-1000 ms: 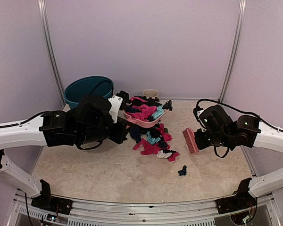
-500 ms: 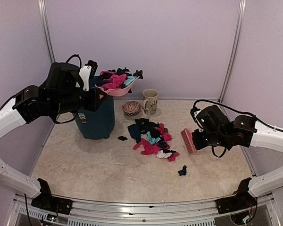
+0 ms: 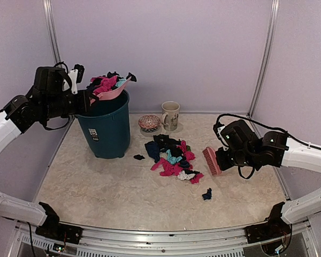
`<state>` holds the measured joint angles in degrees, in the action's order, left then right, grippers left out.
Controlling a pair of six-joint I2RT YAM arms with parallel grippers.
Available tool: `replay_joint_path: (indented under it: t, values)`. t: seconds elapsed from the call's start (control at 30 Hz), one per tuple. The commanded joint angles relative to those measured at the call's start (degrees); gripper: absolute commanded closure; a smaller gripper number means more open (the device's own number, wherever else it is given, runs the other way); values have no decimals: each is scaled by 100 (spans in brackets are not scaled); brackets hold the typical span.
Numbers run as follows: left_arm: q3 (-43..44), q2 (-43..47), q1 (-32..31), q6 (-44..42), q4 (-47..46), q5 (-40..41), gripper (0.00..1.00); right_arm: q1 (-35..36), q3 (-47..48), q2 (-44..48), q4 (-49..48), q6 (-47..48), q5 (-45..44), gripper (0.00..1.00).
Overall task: Sweep away the paper scraps from the table
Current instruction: Dump the paper scraps in the dustpan into the trash bin.
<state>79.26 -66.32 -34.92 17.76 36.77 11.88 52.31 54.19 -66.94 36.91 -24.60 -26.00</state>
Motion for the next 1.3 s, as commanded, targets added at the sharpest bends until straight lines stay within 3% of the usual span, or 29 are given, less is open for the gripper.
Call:
replay_joint_path:
  t: [0.0,0.17,0.43,0.63,0.83,1.0,1.13,1.27]
  values:
    - [-299,151,511,151,-413,-1004,100,-77,17,28,-117,18,-2,100]
    - [-667,207,1126,552,-727,-1860,100,-77,-27,66,-144,-1,14,100]
    - [-1405,503,2429,1604,-1670,-3919,100,-72,-144,157,-200,-39,16,100]
    - [-1972,663,2953,2644,-2641,-5093,100,-74,-230,228,-222,-64,33,100]
    - [-2524,681,3231,3778,-3760,-5884,100,-72,-314,331,-258,-114,47,100]
    - [-2839,696,3247,4608,-4495,-6079,100,-77,-322,339,-259,-133,72,100]
    - [-3288,751,3246,5819,-5762,-6290,100,-72,-321,379,-283,-128,87,100]
    - [-3181,788,3248,5898,-5794,-6275,100,-73,-297,409,-354,-133,124,100]
